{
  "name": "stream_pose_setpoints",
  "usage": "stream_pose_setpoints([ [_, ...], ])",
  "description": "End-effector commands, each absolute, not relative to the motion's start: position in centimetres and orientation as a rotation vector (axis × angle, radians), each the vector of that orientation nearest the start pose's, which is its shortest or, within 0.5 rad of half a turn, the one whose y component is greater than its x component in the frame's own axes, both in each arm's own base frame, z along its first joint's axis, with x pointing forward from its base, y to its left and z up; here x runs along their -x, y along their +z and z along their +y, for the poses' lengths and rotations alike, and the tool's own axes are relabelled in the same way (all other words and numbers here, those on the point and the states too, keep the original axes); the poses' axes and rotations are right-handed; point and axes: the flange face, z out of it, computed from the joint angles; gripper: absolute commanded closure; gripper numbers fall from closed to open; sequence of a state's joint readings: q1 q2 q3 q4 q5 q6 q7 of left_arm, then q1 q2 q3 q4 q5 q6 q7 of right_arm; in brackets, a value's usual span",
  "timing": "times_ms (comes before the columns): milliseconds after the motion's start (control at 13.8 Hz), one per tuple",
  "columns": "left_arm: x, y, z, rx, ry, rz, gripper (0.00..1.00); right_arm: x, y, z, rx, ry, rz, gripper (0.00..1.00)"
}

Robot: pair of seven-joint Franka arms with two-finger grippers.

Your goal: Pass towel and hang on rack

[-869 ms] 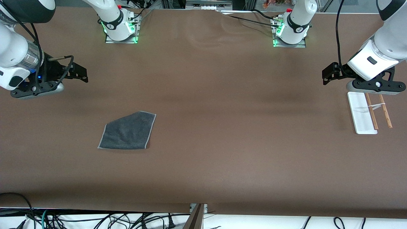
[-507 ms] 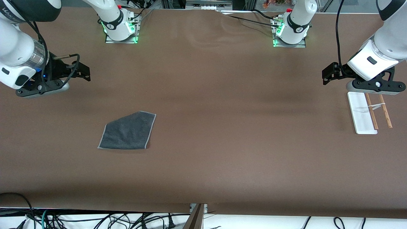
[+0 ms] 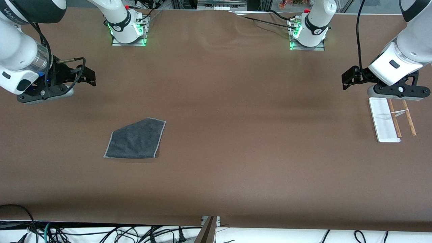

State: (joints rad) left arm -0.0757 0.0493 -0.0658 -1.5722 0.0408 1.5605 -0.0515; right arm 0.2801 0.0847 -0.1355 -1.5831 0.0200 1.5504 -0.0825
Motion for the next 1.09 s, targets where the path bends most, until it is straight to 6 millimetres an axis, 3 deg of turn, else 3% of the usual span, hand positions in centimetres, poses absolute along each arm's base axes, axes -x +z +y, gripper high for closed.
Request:
stream_pose_setpoints([
  [0,-56.47,60.06,-7.57,3.081,0.096,0.156,0.00,-56.59,57.45,8.50,3.120,0.189,-0.333,0.01],
  [1014,-56.27,59.97,-7.98,3.081,0.114,0.144,0.00,-56.54,57.18,9.37,3.117,0.182,-0.349,0.01],
])
